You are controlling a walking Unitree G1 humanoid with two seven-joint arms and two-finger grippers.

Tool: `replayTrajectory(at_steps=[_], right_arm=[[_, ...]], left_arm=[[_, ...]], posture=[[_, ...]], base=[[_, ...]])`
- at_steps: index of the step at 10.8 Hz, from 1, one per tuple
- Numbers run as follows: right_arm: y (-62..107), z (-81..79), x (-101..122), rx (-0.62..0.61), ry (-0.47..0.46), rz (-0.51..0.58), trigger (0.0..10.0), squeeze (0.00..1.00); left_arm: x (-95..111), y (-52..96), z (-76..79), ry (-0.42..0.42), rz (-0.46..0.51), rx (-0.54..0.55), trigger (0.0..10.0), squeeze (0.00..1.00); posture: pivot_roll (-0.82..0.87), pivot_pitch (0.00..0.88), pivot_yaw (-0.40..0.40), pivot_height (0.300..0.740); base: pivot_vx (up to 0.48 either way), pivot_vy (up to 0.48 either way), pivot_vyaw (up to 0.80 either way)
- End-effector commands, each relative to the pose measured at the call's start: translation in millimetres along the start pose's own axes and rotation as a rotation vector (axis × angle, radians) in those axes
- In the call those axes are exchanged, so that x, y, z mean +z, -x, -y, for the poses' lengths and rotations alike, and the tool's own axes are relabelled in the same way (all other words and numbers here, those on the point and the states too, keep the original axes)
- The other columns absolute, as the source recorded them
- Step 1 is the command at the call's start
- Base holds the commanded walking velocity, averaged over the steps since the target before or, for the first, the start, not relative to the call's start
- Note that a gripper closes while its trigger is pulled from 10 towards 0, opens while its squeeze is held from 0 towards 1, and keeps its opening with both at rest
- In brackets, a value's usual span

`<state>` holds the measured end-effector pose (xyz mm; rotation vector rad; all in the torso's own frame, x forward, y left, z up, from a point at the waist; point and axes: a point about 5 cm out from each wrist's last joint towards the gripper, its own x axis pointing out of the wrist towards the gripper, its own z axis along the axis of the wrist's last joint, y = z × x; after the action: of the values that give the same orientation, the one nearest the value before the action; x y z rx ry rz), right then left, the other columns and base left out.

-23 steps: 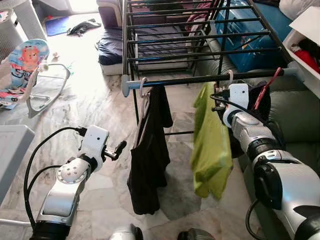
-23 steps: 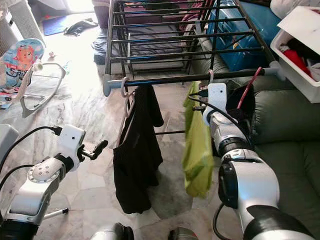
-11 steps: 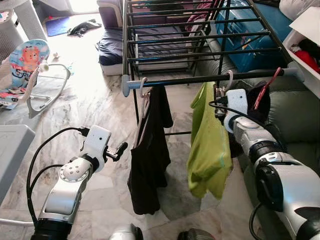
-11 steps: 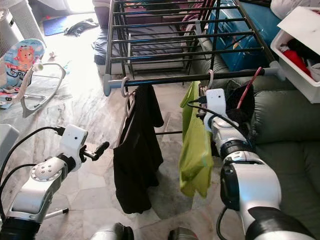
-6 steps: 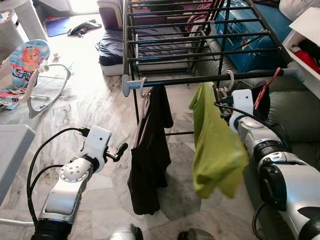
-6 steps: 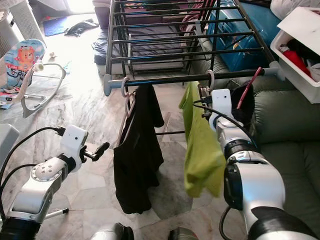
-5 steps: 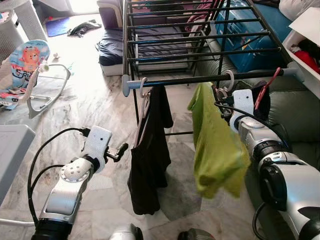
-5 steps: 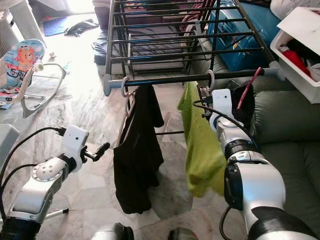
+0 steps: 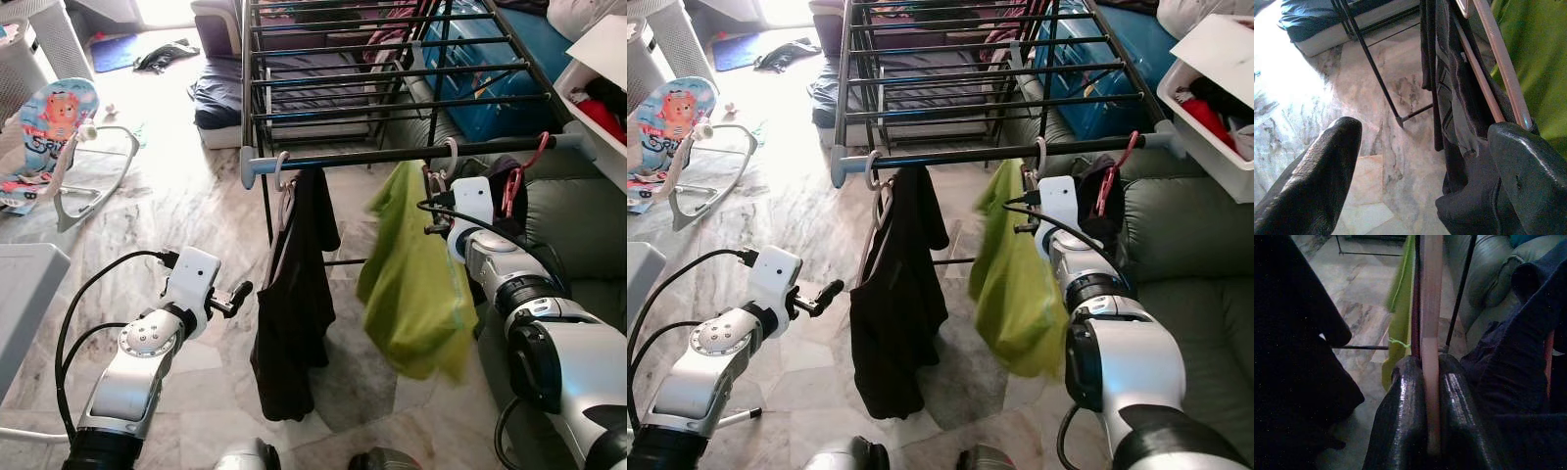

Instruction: Hang hanger

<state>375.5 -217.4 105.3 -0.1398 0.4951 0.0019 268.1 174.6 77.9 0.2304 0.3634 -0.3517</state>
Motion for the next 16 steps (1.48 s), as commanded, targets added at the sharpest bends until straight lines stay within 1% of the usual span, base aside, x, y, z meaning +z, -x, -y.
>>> replayTrajectory(at_steps=[1, 4, 5, 6, 7, 8, 9, 10, 12, 13, 14, 15, 16], right_arm=[[-0.1, -0.8, -4, 0.009, 0.01, -0.03, 0.0, 0.0], [0.6, 0.8, -7, 0.035, 0.03, -0.052, 0.0, 0.0], [1.1, 2.7, -2, 0.052, 0.09, -0.039, 0.0, 0.0], [1.3, 2.3, 7, 0.074, 0.117, 0.001, 0.0, 0.0], [2.8, -2.7, 26, 0.136, 0.199, 0.112, 0.0, 0.0], [4.4, -2.0, 32, 0.135, 0.226, 0.171, 0.0, 0.0], [8.5, 0.5, 38, 0.114, 0.219, 0.288, 0.0, 0.0], [12.8, 4.7, 31, 0.047, 0.161, 0.361, 0.0, 0.0], [27.5, -1.6, 5, -0.024, 0.055, 0.451, 0.0, 0.0], [38.8, -10.1, -10, -0.042, 0.026, 0.477, 0.0, 0.0], [63.5, -26.3, -38, -0.065, 0.029, 0.505, 0.0, 0.0], [71.7, -34.5, -57, -0.078, -0.058, 0.443, 1.1, 0.0], [76.9, -42.5, -60, -0.062, -0.047, 0.445, 4.0, 0.0]], left_arm=[[0, -1.8, -1.0, -0.009, -0.015, 0.004, 10.0, 0.0], [-1, -6.4, 1.7, -0.002, -0.019, 0.004, 10.0, 0.0], [1, -9.6, 1.5, 0.006, -0.009, 0.011, 10.0, 0.0], [4, -12.4, -0.8, 0.015, 0.002, 0.027, 10.0, 0.0], [6, -16.8, -4.2, 0.035, 0.017, 0.055, 10.0, 0.0], [5, -18.6, -3.5, 0.042, 0.022, 0.062, 10.0, 0.0], [4, -19.7, -2.0, 0.073, 0.043, 0.074, 10.0, 0.0], [6, -17.6, -1.8, 0.094, 0.075, 0.079, 10.0, 0.0], [-1, -8.9, -5.2, 0.113, 0.089, 0.095, 10.0, 0.0], [-4, -6.1, -5.1, 0.116, 0.089, 0.094, 10.0, 0.0], [-6, -3.7, -5.4, 0.12, 0.098, 0.096, 10.0, 0.0], [-5, -3.1, -6.1, 0.114, 0.106, 0.099, 10.0, 0.0], [-4, -3.3, -6.7, 0.093, 0.111, 0.094, 10.0, 0.0]], posture=[[0.02, 0.018, 0.014, 0.74], [0.01, 0.0, 0.006, 0.74], [0.0, 0.0, 0.003, 0.74], [-0.01, 0.0, 0.0, 0.74], [-0.03, 0.0, -0.006, 0.74], [-0.04, 0.0, -0.013, 0.74], [-0.04, 0.0, -0.02, 0.74], [-0.04, 0.0, -0.024, 0.74], [-0.06, 0.0, -0.017, 0.74], [-0.06, 0.0, -0.02, 0.74], [-0.05, 0.0, -0.026, 0.74], [-0.06, 0.0, -0.02, 0.74], [-0.07, 0.0, -0.01, 0.74]], base=[[0.0, 0.0, 0.0], [0.0, 0.0, 0.0], [0.0, 0.0, 0.0], [0.0, 0.0, 0.0], [0.0, 0.0, 0.0], [0.0, 0.0, 0.0], [0.0, 0.0, 0.0], [0.0, 0.0, 0.0], [0.0, 0.0, 0.0], [0.0, 0.0, 0.0], [0.0, 0.0, 0.0], [0.0, 0.0, 0.0], [0.0, 0.0, 0.0]])
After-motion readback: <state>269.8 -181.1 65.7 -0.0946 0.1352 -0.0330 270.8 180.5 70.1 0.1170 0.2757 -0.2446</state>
